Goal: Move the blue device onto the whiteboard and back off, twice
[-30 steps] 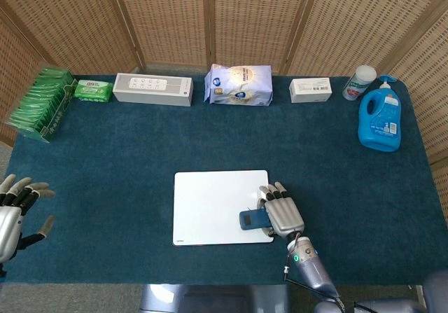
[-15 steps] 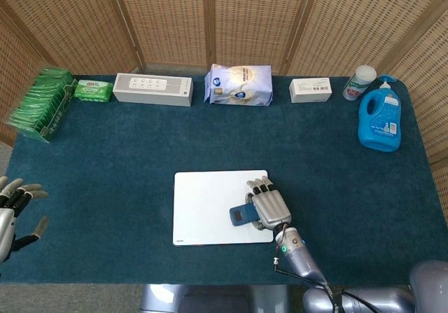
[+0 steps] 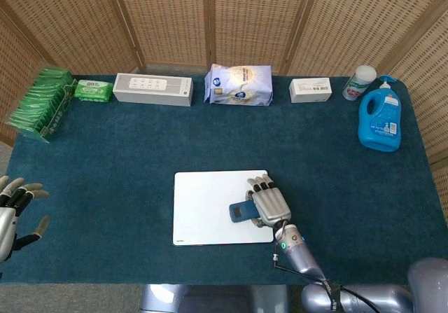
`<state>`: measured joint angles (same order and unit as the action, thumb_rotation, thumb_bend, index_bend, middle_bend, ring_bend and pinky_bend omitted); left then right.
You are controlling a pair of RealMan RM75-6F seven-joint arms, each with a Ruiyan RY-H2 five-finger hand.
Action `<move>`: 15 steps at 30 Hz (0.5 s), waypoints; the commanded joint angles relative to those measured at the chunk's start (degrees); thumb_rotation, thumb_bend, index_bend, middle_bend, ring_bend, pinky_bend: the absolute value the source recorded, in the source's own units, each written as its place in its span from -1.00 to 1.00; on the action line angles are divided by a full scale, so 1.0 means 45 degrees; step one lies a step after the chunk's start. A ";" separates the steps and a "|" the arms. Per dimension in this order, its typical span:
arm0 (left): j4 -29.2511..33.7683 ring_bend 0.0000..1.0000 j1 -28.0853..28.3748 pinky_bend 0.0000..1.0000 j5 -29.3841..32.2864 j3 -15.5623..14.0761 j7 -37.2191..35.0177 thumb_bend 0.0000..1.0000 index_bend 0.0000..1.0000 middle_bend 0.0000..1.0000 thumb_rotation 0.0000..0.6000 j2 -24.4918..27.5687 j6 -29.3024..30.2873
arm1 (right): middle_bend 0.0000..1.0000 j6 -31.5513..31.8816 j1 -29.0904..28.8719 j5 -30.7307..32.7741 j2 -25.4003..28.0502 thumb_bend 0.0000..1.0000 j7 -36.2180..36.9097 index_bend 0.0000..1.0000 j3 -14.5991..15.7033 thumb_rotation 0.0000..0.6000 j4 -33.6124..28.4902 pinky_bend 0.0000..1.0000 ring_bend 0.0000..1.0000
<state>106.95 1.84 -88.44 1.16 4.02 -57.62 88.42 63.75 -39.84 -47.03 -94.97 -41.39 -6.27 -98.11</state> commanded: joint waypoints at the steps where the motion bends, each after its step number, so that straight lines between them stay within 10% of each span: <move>1: 0.0019 -0.70 0.0046 -0.93 -0.0034 0.0011 0.0019 -0.17 -0.33 -0.43 1.00 -0.0035 -0.0046 | -0.76 0.0260 0.0137 0.0023 0.0167 -0.47 -0.0095 0.39 0.0174 1.00 -0.0322 -1.00 -1.00; 15: -0.0062 -0.71 0.0189 -0.94 -0.0063 0.0017 0.0007 -0.17 -0.33 -0.43 1.00 -0.0188 -0.0249 | -0.76 0.0890 0.0517 0.0183 0.0742 -0.48 -0.0406 0.39 0.0702 1.00 -0.1277 -1.00 -1.00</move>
<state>106.67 2.69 -88.72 1.23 4.06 -58.46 87.30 67.72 -37.55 -46.19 -91.66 -43.21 -3.14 -103.82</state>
